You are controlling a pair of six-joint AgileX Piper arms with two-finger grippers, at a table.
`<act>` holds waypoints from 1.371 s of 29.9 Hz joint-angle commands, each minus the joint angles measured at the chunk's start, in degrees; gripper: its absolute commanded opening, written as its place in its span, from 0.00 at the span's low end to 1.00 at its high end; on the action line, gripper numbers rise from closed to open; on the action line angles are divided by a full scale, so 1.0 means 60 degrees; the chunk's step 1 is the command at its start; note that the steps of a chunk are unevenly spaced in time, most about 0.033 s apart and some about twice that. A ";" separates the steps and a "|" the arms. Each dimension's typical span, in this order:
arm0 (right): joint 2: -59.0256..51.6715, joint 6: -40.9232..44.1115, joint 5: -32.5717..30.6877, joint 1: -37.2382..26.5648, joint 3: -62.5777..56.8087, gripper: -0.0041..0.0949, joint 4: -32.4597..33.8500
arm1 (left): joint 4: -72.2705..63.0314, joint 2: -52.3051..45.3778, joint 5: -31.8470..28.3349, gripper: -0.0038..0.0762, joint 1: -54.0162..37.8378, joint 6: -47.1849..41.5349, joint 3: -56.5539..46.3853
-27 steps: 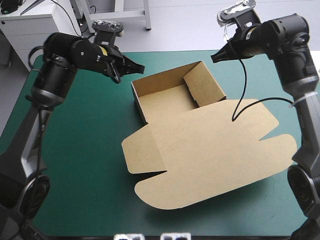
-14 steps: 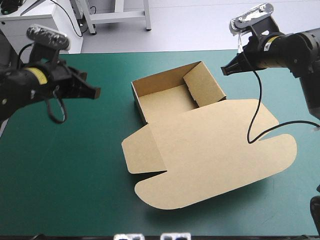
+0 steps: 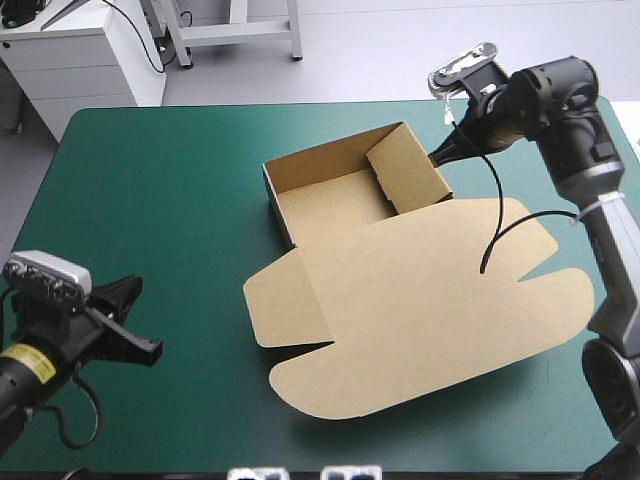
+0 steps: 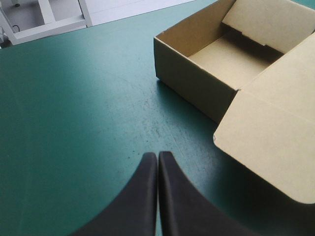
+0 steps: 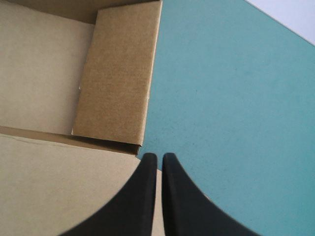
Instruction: Fold the box
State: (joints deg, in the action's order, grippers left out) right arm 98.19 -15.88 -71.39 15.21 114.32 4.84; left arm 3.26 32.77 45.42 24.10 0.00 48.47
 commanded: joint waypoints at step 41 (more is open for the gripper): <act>0.5393 0.1151 -0.0044 -0.0763 0.3260 0.02 0.0302 | 0.2226 -0.4263 0.0507 0.04 0.0023 -0.2801 -0.3004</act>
State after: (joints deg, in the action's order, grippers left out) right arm 133.70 -9.58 -70.76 11.91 132.51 -1.01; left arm 15.47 6.33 52.06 24.10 -16.19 28.99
